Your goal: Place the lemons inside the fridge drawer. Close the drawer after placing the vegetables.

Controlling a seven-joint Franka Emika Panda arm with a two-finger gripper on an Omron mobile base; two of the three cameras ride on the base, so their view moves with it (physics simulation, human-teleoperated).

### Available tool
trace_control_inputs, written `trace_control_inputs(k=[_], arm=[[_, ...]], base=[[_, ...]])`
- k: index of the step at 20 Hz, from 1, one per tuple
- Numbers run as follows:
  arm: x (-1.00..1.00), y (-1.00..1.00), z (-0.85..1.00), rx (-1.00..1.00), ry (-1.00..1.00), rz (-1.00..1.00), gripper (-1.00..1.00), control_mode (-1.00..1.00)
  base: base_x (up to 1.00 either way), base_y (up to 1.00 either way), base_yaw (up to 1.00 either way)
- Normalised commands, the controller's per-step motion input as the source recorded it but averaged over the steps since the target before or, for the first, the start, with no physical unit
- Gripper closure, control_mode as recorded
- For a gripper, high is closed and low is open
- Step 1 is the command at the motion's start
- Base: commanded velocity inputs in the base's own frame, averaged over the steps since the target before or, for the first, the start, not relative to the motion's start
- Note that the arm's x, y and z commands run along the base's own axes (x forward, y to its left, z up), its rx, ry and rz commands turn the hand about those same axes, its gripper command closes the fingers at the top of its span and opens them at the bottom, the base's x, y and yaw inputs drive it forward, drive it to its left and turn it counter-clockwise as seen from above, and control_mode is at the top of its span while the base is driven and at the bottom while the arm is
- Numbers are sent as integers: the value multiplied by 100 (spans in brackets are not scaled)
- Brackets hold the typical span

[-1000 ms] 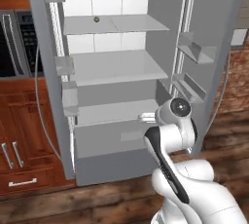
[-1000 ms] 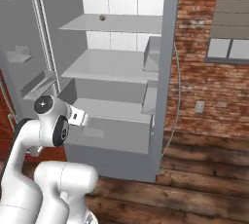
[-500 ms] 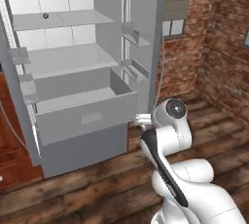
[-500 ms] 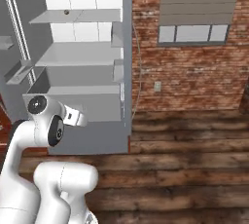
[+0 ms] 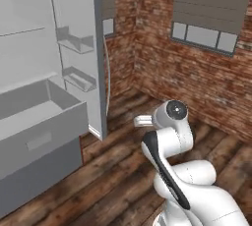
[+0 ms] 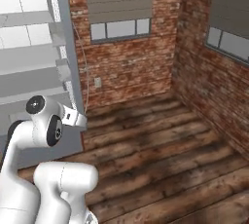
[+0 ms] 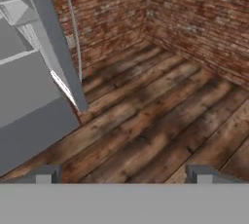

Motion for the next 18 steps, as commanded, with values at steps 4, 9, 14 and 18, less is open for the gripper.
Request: trace_control_inputs(k=[4, 9, 14, 18], arm=[[0, 0, 0, 0, 0, 0, -100, 100], [0, 0, 0, 0, 0, 0, -100, 100], [0, 0, 0, 0, 0, 0, -100, 100], [0, 0, 0, 0, 0, 0, -100, 100]], base=[[0, -80, -54], [15, -100, -32], [39, -100, -15], [41, -100, -10]])
